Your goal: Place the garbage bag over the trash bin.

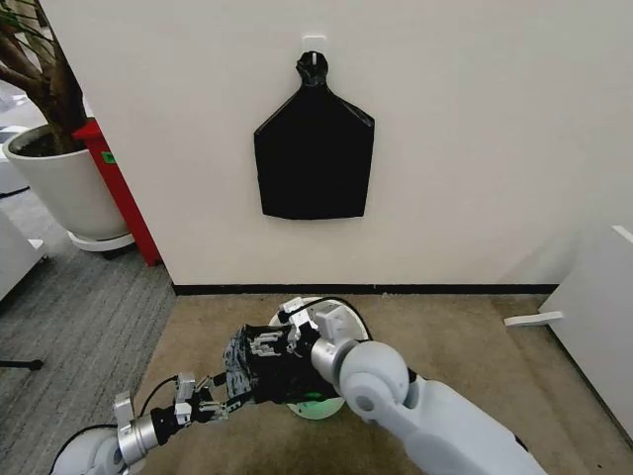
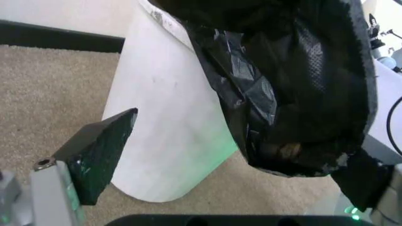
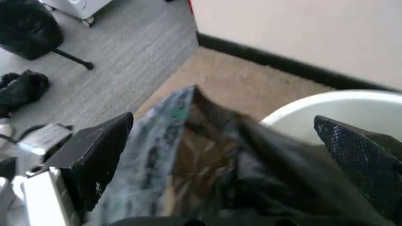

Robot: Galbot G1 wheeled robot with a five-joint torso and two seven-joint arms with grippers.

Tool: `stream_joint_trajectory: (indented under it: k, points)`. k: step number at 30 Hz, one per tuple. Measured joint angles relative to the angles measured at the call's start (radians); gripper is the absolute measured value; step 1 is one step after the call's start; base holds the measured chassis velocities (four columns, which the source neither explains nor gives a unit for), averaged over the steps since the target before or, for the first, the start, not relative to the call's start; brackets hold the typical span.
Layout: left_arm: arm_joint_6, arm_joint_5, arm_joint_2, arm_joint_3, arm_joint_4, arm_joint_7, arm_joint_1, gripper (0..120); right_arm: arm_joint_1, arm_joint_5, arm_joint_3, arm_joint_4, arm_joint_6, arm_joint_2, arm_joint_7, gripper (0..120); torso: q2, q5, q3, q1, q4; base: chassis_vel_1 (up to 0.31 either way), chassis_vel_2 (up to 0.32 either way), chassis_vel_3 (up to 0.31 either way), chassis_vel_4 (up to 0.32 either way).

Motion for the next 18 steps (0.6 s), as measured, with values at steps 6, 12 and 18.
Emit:
stream_joint_trajectory:
  k: [6, 12, 18]
  points:
    - [0.0, 0.008, -0.006, 0.004, 0.003, 0.0, -0.007, 100, 0.006, 0.028, -0.05, -0.025, 0.024, 0.065, 0.081, 100, 0.0, 0.0001, 0.0, 0.0, 0.0, 0.0, 0.0, 0.0, 0.0]
    - [0.0, 0.008, -0.007, -0.001, 0.002, -0.005, -0.008, 100, 0.007, -0.02, -0.102, -0.048, 0.015, 0.118, 0.132, 100, 0.0, 0.0002, 0.0, 0.0, 0.0003, 0.0, 0.0, 0.0, 0.0]
    - [0.0, 0.005, -0.013, -0.004, -0.002, -0.008, -0.008, 100, -0.01, -0.132, -0.128, -0.061, -0.006, 0.113, 0.092, 100, 0.0, 0.0001, 0.0, 0.0, 0.0002, 0.0, 0.0, 0.0, 0.0]
